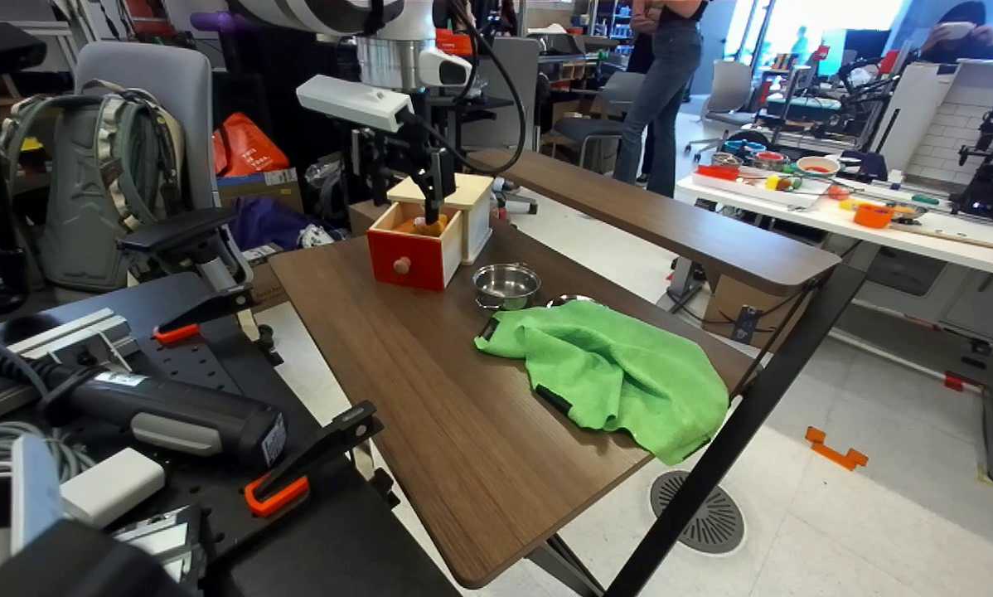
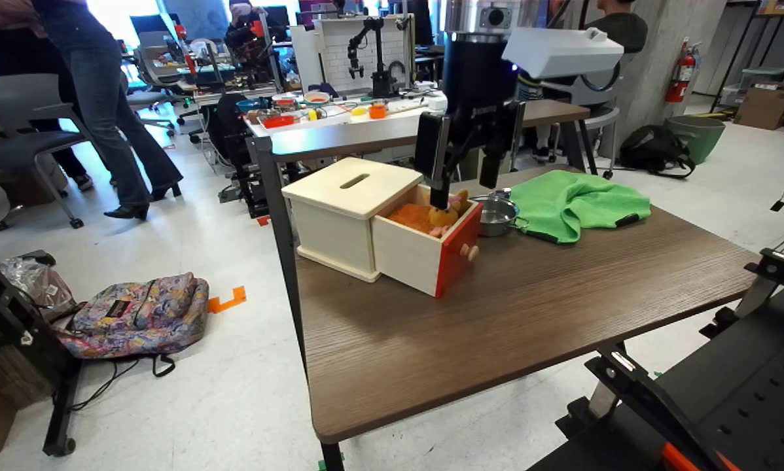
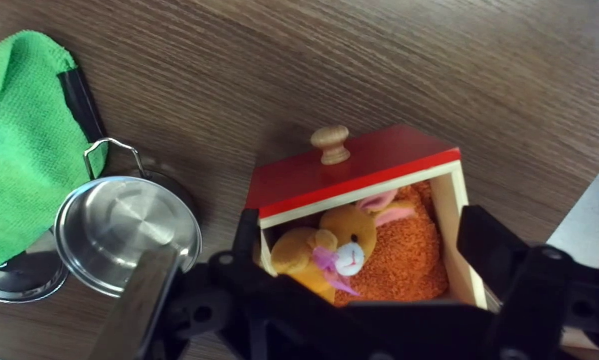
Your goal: Remove the plushy from the drawer and put it on the table
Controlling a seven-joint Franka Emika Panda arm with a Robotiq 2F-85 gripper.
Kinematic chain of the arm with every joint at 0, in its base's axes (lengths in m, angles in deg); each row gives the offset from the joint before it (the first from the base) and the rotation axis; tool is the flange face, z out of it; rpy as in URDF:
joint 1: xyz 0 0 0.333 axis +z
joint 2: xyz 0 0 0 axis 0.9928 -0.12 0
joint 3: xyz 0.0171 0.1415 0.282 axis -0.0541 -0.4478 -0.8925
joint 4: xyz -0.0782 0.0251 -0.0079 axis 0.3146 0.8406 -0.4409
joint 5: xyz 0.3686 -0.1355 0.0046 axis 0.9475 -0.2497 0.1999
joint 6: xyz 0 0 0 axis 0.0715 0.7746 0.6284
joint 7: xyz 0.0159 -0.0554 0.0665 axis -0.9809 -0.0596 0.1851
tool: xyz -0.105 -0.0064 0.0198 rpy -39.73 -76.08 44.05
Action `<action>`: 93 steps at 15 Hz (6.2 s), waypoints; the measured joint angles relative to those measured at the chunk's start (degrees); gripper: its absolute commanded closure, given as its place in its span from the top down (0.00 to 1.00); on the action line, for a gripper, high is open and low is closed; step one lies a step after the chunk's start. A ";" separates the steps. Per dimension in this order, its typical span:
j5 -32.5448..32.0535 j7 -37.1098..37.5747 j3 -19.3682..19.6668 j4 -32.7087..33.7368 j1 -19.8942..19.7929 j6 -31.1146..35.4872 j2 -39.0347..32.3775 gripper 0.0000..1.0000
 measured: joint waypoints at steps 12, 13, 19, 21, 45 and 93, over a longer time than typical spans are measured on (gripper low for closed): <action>-0.54 0.05 0.38 5.04 -0.02 -0.04 -5.22 0.34; -0.74 0.05 0.46 5.23 -0.03 -0.04 -5.30 0.26; -0.88 0.05 0.34 5.57 0.11 -0.06 -5.74 0.00; -0.88 0.05 0.34 5.59 0.14 -0.06 -6.02 0.01; 0.56 1.21 -1.27 1.76 -0.27 -7.90 6.06 0.01; 7.36 -6.22 1.56 -12.91 -15.80 3.72 4.58 1.00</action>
